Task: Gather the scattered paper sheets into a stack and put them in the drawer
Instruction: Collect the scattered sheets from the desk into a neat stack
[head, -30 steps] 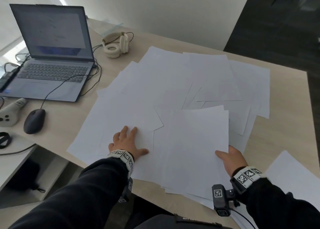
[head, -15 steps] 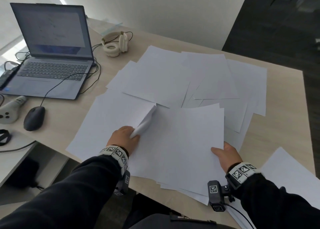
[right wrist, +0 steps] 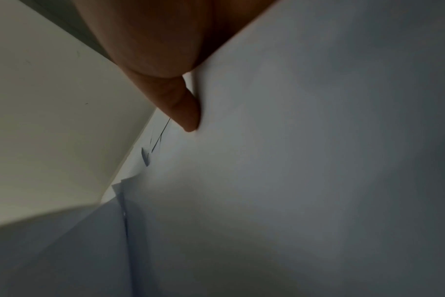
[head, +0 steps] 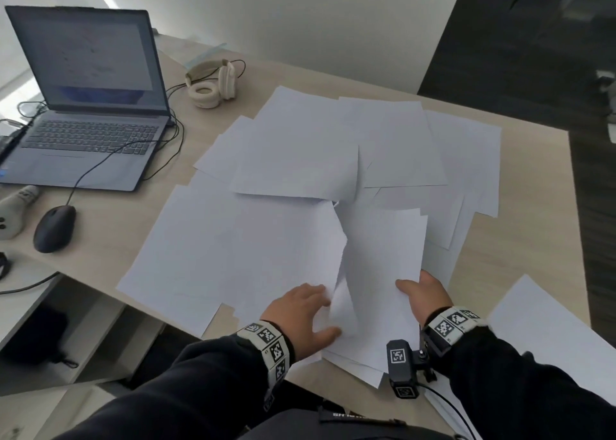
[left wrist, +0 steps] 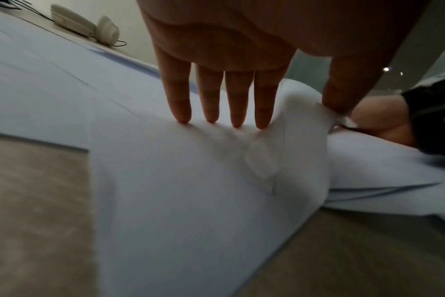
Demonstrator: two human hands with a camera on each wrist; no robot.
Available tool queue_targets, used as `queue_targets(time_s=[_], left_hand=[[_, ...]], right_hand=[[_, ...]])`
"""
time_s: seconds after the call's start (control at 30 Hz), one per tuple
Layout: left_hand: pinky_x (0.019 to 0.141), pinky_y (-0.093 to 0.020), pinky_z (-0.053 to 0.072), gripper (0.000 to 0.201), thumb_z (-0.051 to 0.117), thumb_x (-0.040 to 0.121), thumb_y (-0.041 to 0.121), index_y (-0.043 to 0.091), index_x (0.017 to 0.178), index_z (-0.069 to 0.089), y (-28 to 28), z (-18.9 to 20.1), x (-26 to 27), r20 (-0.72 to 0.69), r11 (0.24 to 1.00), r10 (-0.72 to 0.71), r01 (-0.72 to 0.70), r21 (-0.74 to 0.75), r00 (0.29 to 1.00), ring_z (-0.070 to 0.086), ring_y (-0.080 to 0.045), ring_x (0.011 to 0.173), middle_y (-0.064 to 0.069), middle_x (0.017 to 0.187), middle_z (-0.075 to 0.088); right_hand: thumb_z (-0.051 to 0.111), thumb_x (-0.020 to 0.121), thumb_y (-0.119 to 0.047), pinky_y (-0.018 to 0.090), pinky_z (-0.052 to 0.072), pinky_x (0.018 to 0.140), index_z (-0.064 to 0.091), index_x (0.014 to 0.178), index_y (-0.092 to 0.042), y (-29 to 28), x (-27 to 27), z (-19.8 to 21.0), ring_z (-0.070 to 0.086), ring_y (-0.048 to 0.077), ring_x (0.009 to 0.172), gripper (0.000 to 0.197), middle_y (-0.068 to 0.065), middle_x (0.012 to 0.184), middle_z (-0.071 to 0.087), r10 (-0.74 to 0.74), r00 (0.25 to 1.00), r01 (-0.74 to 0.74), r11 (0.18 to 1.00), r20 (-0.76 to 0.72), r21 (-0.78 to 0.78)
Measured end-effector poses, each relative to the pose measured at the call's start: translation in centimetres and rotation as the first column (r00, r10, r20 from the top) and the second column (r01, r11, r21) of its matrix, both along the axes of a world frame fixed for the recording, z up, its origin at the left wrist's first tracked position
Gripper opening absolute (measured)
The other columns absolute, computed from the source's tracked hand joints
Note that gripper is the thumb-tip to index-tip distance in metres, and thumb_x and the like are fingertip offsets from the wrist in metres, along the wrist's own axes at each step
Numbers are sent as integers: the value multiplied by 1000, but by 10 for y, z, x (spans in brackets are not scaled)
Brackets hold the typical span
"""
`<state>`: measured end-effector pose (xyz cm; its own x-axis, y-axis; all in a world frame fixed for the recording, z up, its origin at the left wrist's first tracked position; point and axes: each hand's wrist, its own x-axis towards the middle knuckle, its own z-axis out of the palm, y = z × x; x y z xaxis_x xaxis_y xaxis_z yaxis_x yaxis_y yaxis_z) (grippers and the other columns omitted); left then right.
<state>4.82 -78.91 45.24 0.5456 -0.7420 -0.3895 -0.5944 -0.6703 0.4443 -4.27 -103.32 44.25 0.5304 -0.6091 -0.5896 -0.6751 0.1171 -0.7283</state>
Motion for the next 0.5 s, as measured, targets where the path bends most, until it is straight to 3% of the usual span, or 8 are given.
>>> queue_targets(time_s=[0.1, 0.23, 0.4, 0.5], left_hand=[[121, -43, 14, 82, 44, 78, 74, 38, 149, 24, 0, -5, -4, 49, 989, -102, 96, 110, 994, 3, -12, 151, 16, 162, 8], [121, -47, 0, 92, 46, 77, 72, 44, 152, -2, -3, -14, -10, 71, 960, -214, 197, 198, 974, -16, -17, 150, 10, 162, -17], [119, -49, -11, 88, 43, 83, 65, 43, 151, -8, -7, -23, -18, 98, 898, -406, 377, 227, 908, -30, -15, 143, 6, 159, -29], [119, -46, -11, 83, 45, 86, 57, 41, 152, -3, -9, -26, -19, 85, 852, -506, 482, 202, 858, -26, -17, 146, 7, 160, -25]], right_hand=[[59, 89, -7, 39, 50, 85, 64, 102, -9, -10, -7, -3, 64, 31, 91, 14, 10, 97, 68, -31, 999, 31, 1000, -26, -3], [59, 89, -4, 42, 52, 87, 65, 104, -8, -17, -14, -6, 65, 31, 90, 17, 8, 93, 69, -82, 997, 82, 996, -6, 37], [58, 89, 0, 46, 52, 91, 66, 90, -20, -19, -21, -7, 66, 32, 91, 21, 7, 93, 70, -94, 995, 91, 990, 22, 106], [57, 91, -2, 42, 51, 89, 64, 93, -17, -21, -25, -6, 64, 29, 88, 17, 7, 93, 69, -99, 995, 95, 990, 26, 108]])
